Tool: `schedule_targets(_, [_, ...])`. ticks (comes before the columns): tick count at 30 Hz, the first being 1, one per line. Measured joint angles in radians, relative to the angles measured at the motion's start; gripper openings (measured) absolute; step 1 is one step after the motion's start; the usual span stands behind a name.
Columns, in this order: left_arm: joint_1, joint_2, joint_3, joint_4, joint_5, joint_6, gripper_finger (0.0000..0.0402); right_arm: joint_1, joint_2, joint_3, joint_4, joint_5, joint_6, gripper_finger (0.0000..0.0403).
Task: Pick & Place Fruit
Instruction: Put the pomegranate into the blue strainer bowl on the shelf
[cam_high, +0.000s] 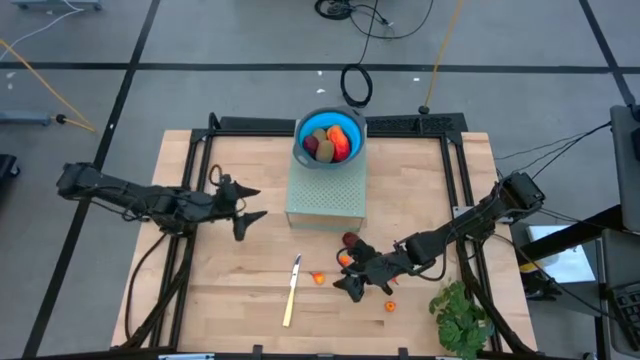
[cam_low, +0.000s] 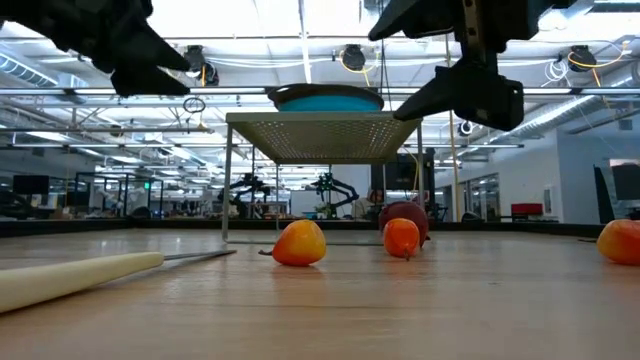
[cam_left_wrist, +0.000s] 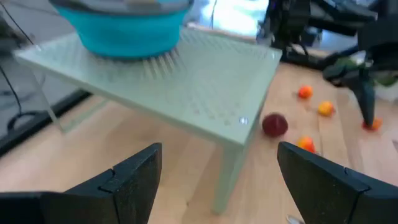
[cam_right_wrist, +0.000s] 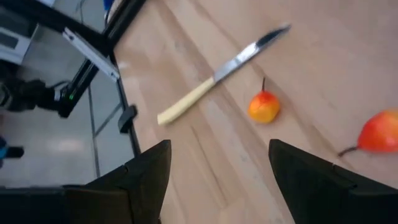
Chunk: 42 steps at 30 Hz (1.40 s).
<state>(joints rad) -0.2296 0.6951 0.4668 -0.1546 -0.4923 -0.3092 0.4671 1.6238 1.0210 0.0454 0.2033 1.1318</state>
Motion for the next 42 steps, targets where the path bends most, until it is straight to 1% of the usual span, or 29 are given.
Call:
schedule_targets(2, [0.018, 0.017, 0.000, -0.007, 0.049, 0.000, 0.0319, 0.002, 0.000, 0.000, -0.017, -0.029, 0.002, 0.0263])
schedule_targets(5, [0.041, 0.052, 0.000, -0.038, 0.091, -0.032, 0.0319, 0.009, 0.000, 0.000, -0.023, -0.036, -0.012, 0.0263])
schedule_targets(12, [0.072, 0.177, 0.000, -0.026, 0.100, -0.106, 0.0319, 0.032, 0.000, 0.000, -0.059, -0.027, -0.022, 0.0262])
schedule_targets(15, [0.073, 0.228, 0.000, -0.028, 0.100, -0.138, 0.0319, 0.046, 0.000, 0.000, -0.071, -0.023, -0.020, 0.0255])
schedule_targets(20, [0.072, 0.289, 0.000, -0.028, 0.100, -0.172, 0.0319, 0.059, 0.000, 0.000, -0.082, -0.023, -0.020, 0.0215])
schedule_targets(28, [0.072, 0.313, 0.000, -0.036, 0.099, -0.198, 0.0319, 0.057, 0.000, 0.000, -0.147, -0.022, -0.055, 0.0117])
schedule_targets(31, [0.072, 0.313, 0.000, -0.037, 0.099, -0.198, 0.0319, 0.045, 0.000, 0.000, -0.157, -0.020, -0.141, 0.0079])
schedule_targets(36, [0.072, 0.313, 0.000, -0.045, 0.104, -0.199, 0.0319, 0.001, 0.000, 0.000, -0.128, -0.024, -0.405, 0.0015])
schedule_targets(38, [0.071, 0.313, 0.000, -0.054, 0.116, -0.206, 0.0319, -0.020, 0.000, 0.000, -0.127, -0.035, -0.489, 0.0005])
schedule_targets(42, [0.061, 0.313, 0.000, -0.075, 0.125, -0.224, 0.0319, -0.058, -0.001, 0.000, -0.134, -0.074, -0.660, 0.0017])
